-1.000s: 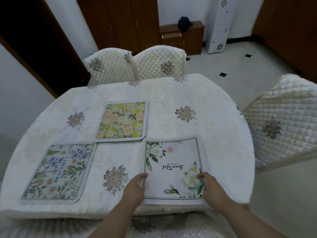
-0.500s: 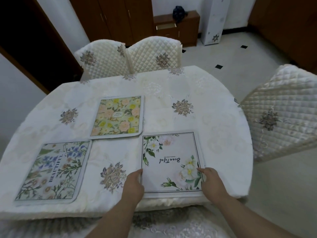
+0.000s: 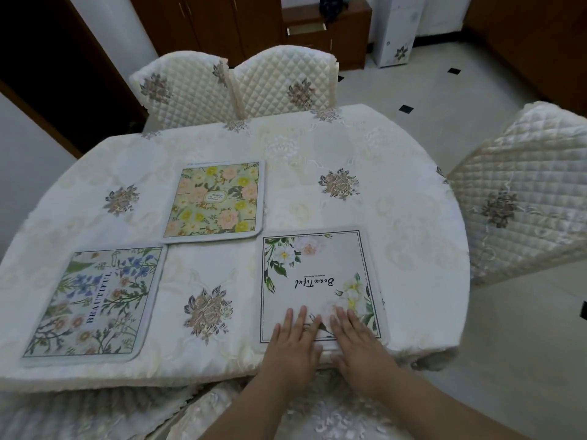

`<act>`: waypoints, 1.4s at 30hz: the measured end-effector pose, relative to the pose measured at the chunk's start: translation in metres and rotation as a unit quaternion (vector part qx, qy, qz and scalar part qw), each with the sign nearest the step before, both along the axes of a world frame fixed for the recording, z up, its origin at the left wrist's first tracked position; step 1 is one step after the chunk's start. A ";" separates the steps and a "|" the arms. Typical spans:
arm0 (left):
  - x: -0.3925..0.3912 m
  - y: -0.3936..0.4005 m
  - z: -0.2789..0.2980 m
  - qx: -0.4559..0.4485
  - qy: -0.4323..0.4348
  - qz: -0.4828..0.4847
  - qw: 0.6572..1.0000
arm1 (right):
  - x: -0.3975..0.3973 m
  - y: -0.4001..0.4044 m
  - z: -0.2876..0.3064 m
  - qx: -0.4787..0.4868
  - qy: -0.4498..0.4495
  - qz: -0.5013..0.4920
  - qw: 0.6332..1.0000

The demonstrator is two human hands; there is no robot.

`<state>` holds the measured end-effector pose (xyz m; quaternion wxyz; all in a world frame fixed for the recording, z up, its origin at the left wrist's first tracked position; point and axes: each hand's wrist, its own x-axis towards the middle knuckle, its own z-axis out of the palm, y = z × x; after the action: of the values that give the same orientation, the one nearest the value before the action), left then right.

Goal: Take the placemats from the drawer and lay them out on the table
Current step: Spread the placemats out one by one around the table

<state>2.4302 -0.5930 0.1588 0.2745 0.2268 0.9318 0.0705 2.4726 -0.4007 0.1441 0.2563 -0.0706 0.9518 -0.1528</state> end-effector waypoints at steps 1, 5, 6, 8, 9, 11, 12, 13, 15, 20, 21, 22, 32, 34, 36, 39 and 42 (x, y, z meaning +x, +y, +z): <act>0.002 -0.004 -0.001 -0.004 0.001 -0.001 1.000 | 0.003 0.007 -0.002 0.003 -0.002 0.006 1.000; 0.005 -0.031 -0.009 -0.025 0.001 0.015 1.000 | 0.016 0.031 -0.008 0.027 0.004 -0.015 1.000; 0.005 -0.037 -0.012 -0.028 0.002 0.024 0.999 | 0.018 0.036 -0.009 0.028 0.003 -0.025 0.999; 0.004 -0.048 -0.016 -0.024 0.003 0.041 0.999 | 0.020 0.044 -0.008 0.017 0.001 -0.039 0.999; 0.004 -0.051 -0.018 -0.021 0.002 0.043 0.999 | 0.019 0.046 -0.007 0.008 0.002 -0.045 0.999; 0.006 -0.053 -0.018 -0.013 0.004 0.054 0.998 | 0.019 0.048 -0.005 -0.007 0.016 -0.065 0.998; 0.007 -0.052 -0.017 -0.007 0.007 0.072 0.997 | 0.018 0.049 -0.004 -0.015 0.030 -0.084 0.996; 0.006 -0.050 -0.016 0.002 0.012 0.100 0.995 | 0.016 0.048 0.000 -0.022 0.050 -0.104 0.993; -0.005 -0.044 -0.012 0.018 0.033 0.149 0.988 | 0.004 0.047 0.013 -0.014 0.111 -0.128 0.986; -0.082 -0.013 -0.001 0.040 0.078 0.117 0.989 | -0.079 0.036 0.032 -0.036 0.158 -0.148 0.976; -0.102 -0.005 0.002 0.049 0.079 0.110 0.990 | -0.100 0.032 0.032 -0.046 0.140 -0.154 0.977; -0.121 0.004 0.006 0.058 0.076 0.102 0.990 | -0.121 0.029 0.032 -0.056 0.121 -0.158 0.978; -0.205 0.006 -0.007 -0.015 0.032 0.078 0.996 | -0.192 0.052 -0.014 0.026 0.072 -0.080 0.994; -0.204 -0.004 -0.014 -0.001 0.047 0.085 0.995 | -0.186 0.057 -0.020 0.039 0.094 -0.080 0.992; -0.204 -0.011 -0.019 0.006 0.065 0.102 0.993 | -0.183 0.055 -0.025 0.051 0.109 -0.095 0.988; -0.208 -0.026 -0.022 0.019 0.087 0.147 0.985 | -0.184 0.049 -0.029 0.063 0.131 -0.126 0.981; -0.212 -0.043 -0.024 0.023 0.105 0.139 0.984 | -0.184 0.048 -0.031 0.072 0.138 -0.134 0.979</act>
<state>2.2178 -0.6362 0.1351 0.1574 0.1072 0.9760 0.1055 2.2888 -0.3527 0.1128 0.1042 0.0557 0.9873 -0.1057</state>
